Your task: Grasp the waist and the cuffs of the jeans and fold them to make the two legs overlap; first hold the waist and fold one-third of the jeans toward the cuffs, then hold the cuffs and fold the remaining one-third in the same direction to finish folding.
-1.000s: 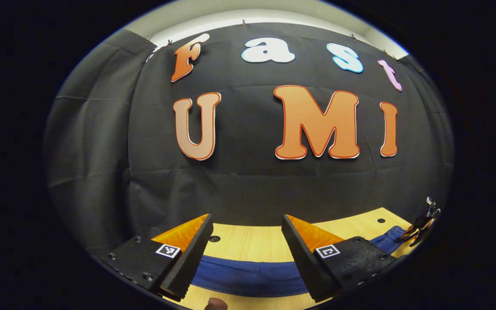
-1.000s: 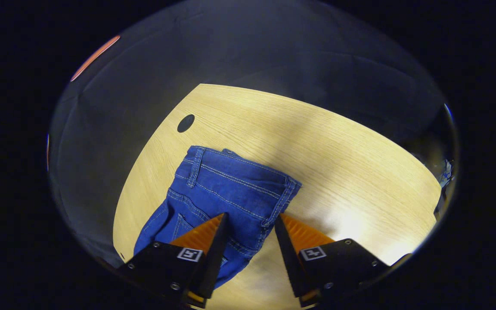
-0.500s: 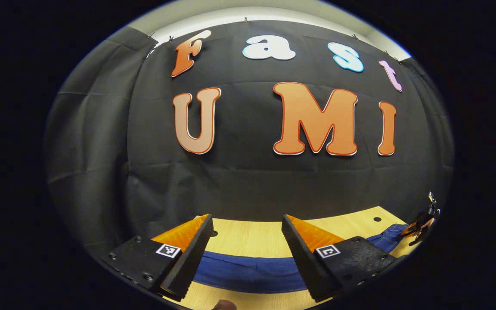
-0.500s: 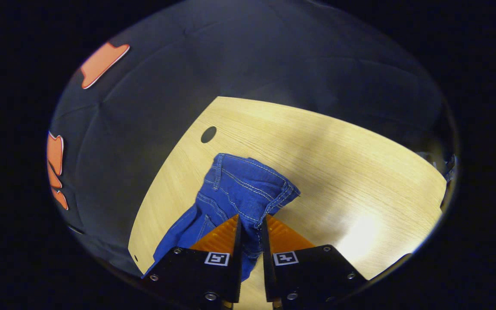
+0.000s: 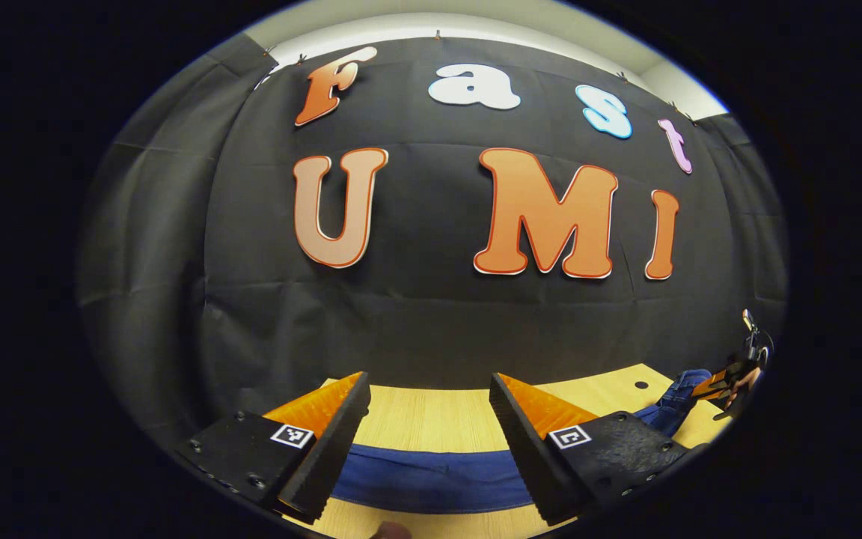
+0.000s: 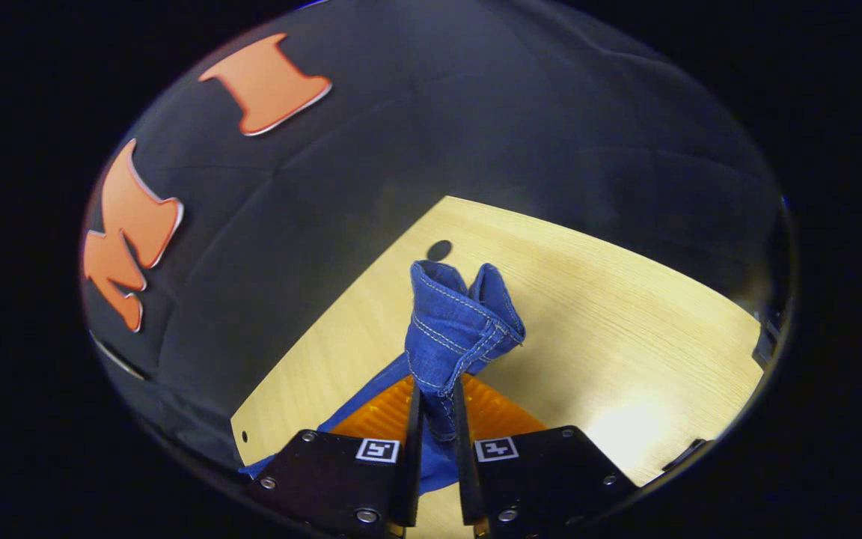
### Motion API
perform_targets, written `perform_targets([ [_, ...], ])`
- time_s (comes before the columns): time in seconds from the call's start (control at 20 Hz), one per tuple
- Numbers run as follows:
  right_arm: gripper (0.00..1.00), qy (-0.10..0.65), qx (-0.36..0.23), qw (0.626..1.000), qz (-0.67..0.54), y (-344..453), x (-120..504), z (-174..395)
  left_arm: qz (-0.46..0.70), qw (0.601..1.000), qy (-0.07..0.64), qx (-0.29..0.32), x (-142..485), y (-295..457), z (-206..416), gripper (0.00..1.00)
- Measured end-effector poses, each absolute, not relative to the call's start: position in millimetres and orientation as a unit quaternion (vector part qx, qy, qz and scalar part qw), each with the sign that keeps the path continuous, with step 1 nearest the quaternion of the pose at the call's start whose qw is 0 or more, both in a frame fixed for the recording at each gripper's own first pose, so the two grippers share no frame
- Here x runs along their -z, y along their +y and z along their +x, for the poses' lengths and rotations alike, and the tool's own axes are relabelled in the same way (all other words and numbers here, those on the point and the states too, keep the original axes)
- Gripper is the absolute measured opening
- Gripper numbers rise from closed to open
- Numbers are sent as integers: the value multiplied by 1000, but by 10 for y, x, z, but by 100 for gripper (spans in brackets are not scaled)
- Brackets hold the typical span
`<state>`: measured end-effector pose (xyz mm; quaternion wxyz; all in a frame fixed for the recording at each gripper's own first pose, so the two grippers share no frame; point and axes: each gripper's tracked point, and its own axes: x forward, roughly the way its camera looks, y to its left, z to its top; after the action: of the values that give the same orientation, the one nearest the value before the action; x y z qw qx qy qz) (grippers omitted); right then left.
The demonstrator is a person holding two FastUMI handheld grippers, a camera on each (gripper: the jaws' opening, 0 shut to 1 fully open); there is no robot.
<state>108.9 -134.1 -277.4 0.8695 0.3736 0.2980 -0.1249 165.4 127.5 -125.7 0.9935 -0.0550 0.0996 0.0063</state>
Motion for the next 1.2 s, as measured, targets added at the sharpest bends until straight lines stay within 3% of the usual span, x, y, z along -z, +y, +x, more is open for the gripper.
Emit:
perform_targets([
  [0.2,21,274,74,888,361,-816,2314,1219,-70,992,108,-13,1372,1516,1638,98],
  [0.25,7,278,70,901,327,-779,2283,1223,-73,991,111,-15,1396,1582,1623,98],
  [0.3,17,275,87,912,293,-855,2324,1240,-75,991,111,-18,1405,1641,1613,98],
  [0.35,5,285,101,908,291,-882,2385,1230,-78,991,110,-20,1427,1694,1606,98],
  [0.4,17,295,105,899,306,-848,2462,1280,-78,990,112,-20,1434,1731,1601,98],
  [0.65,16,385,174,825,376,-1112,3219,1059,-85,987,128,-41,1570,1865,1573,98],
  [0.9,16,398,209,768,456,-1476,3597,792,-77,986,143,-35,1661,1659,1599,98],
  [1.0,16,405,205,760,464,-1522,3611,752,-75,985,150,-31,1699,1553,1625,98],
  [1.1,16,403,211,777,435,-1636,3631,712,-74,985,156,-23,1728,1418,1639,98],
  [1.2,16,376,168,793,449,-1577,3547,833,-67,985,157,-17,1732,1321,1668,98],
])
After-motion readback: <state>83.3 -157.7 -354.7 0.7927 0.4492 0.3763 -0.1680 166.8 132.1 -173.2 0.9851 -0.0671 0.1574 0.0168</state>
